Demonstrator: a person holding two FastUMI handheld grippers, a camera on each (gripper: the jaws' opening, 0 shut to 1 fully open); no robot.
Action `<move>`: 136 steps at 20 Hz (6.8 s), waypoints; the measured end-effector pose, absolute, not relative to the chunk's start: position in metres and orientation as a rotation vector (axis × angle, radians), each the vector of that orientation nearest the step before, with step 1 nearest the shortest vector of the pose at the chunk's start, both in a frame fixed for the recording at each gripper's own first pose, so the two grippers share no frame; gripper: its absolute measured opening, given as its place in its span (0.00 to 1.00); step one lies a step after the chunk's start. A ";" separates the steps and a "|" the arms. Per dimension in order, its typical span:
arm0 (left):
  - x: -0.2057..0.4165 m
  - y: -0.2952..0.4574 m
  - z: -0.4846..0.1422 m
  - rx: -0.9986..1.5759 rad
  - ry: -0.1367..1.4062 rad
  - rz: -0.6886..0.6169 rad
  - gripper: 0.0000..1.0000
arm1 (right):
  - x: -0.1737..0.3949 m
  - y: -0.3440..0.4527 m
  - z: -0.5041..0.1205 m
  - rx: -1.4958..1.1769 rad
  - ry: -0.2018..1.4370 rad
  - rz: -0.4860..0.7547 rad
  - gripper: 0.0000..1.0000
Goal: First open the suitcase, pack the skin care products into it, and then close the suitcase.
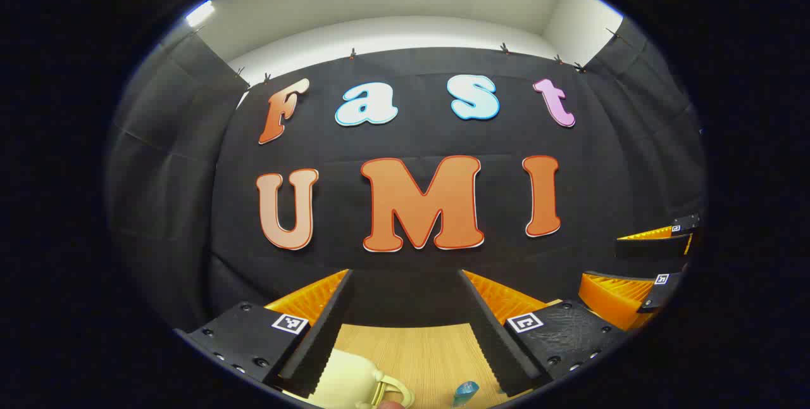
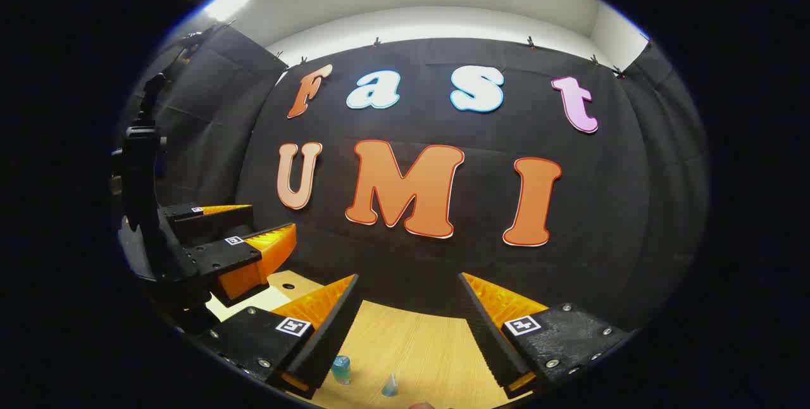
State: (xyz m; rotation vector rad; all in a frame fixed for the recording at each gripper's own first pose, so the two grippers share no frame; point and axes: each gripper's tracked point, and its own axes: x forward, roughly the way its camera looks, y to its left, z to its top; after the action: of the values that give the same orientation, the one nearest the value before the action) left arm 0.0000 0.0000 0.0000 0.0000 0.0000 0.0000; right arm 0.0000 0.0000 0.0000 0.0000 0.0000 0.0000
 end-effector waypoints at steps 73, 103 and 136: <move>-0.054 0.095 -0.116 0.768 0.483 -0.279 0.02 | 0.024 -0.034 -0.061 -0.015 0.161 -0.244 0.95; -0.030 0.230 -0.118 0.292 0.524 0.236 0.02 | 0.088 0.130 -0.041 -0.086 0.201 -0.144 0.95; 0.009 -0.073 -0.093 0.164 0.439 -0.041 0.95 | 0.026 0.054 -0.127 -0.035 0.360 -0.105 0.96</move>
State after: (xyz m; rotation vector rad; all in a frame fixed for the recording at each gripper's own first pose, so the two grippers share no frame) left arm 0.0087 -0.0732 -0.0932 0.1642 0.4387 -0.0409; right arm 0.0260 0.0541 -0.1273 -0.0353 0.3602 -0.1051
